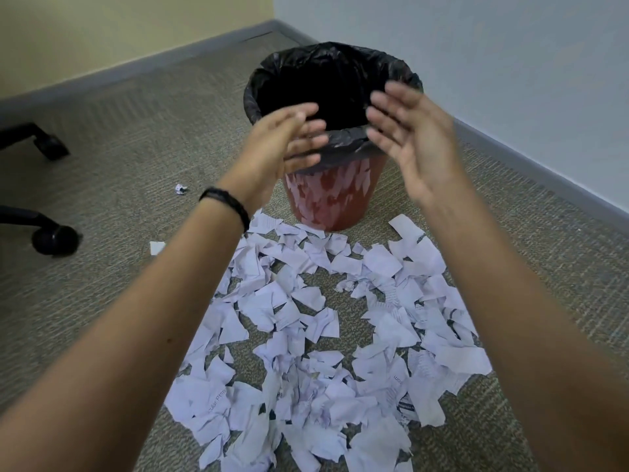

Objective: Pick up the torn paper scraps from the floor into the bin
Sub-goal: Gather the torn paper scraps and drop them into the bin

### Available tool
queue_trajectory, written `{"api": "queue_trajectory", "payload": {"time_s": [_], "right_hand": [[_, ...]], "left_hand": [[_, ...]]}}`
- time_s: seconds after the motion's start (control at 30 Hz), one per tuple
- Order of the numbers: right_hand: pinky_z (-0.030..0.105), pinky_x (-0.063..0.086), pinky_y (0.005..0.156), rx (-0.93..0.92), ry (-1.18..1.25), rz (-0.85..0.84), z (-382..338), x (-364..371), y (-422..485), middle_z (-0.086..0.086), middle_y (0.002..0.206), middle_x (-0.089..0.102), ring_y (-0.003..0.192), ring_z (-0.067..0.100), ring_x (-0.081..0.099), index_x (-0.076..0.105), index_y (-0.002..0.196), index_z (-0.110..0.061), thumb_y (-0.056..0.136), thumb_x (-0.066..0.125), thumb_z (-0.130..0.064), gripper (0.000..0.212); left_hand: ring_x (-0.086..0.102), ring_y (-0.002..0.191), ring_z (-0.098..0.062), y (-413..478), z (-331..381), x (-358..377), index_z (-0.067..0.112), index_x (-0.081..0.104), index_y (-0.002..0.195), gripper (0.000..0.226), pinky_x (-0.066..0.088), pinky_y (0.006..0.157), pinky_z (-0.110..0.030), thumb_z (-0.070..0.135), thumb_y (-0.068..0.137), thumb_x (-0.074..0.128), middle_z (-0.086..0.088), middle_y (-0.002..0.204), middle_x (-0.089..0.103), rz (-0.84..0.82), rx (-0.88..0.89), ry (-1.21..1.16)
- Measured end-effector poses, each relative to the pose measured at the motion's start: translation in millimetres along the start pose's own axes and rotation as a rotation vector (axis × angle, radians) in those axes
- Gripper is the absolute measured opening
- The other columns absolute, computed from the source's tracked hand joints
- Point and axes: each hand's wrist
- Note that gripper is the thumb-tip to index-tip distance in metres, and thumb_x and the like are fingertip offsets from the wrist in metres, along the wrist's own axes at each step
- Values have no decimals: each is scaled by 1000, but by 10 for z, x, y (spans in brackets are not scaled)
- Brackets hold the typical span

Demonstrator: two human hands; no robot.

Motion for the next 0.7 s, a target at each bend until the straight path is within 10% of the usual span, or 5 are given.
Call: {"api": "queue_trajectory", "payload": {"time_s": [0.3, 0.47, 0.7], "right_hand": [[32, 45, 65, 278, -968, 279, 1228, -1232, -389, 15, 111, 59, 83, 27, 57, 65, 100, -9, 91, 50, -3, 18], [39, 46, 89, 462, -1359, 56, 1725, -1754, -618, 24, 127, 50, 109, 36, 56, 52, 127, -10, 81, 69, -22, 50], [44, 40, 102, 562, -1537, -225, 1952, -1686, -851, 19, 149, 18, 131, 37, 37, 29, 144, -27, 80, 66, -46, 76]], "left_hand": [[56, 104, -26, -783, -1771, -467, 11, 56, 119, 25, 47, 77, -27, 18, 99, 43, -10, 115, 59, 58, -279, 475], [17, 144, -28, -1150, -2569, -619, 14, 20, 149, 62, 18, 116, -37, 33, 96, 46, -7, 157, 15, -361, -322, 1218], [-6, 146, -31, -1177, -2529, -595, 18, -6, 150, 84, 15, 117, -42, 38, 93, 52, -3, 159, -11, -525, -416, 1294]]}}
Point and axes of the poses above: each hand's wrist, its own y-axis towards the middle knuckle, its own x-axis out of the palm, z = x × y
